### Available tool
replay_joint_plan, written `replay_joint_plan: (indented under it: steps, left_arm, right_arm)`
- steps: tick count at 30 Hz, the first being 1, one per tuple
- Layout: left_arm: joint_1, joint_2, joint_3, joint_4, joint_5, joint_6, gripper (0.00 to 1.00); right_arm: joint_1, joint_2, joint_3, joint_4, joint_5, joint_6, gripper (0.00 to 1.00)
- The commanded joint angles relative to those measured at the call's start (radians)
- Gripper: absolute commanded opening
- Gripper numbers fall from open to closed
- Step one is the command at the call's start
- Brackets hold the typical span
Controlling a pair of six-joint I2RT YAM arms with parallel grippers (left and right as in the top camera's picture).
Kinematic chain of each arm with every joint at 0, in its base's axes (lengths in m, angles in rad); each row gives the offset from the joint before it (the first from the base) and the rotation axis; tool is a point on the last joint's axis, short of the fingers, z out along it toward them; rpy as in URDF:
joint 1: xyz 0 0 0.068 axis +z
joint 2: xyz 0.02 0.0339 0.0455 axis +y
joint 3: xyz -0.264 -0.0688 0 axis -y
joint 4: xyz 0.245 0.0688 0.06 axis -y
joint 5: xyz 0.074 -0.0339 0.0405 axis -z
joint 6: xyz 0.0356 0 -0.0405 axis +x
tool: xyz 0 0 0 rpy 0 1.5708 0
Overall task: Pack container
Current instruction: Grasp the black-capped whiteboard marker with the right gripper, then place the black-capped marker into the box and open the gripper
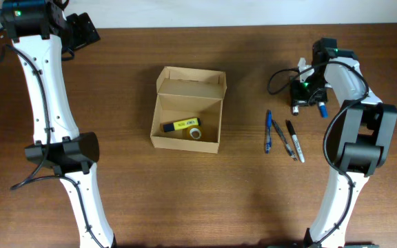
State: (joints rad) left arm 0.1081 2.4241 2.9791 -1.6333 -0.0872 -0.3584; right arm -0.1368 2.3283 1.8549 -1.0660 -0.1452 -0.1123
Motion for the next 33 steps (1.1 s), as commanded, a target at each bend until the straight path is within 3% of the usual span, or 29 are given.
replay_joint_plan:
  steps: [1,9,17,26,33]
  left_arm:
    - [0.004,0.002,0.015,0.001,-0.015,0.009,1.00]
    - [0.004,0.002,0.015,0.001,-0.015,0.009,1.00]
    - [0.004,0.002,0.015,0.001,-0.015,0.009,1.00]
    - [0.004,0.002,0.015,0.001,-0.015,0.009,1.00]
    - [0.004,0.002,0.015,0.001,-0.014,0.009,1.00]
  right_arm:
    - [0.023,-0.016,0.017,-0.029,-0.049,-0.003,0.04]
    - [0.129,-0.200,0.276,-0.164,-0.112,-0.045,0.04]
    - [0.399,-0.297,0.541,-0.299,-0.043,-0.233,0.04]
    - [0.671,-0.209,0.481,-0.402,-0.008,-0.547,0.04]
    - [0.721,-0.080,0.449,-0.365,-0.008,-0.591,0.04]
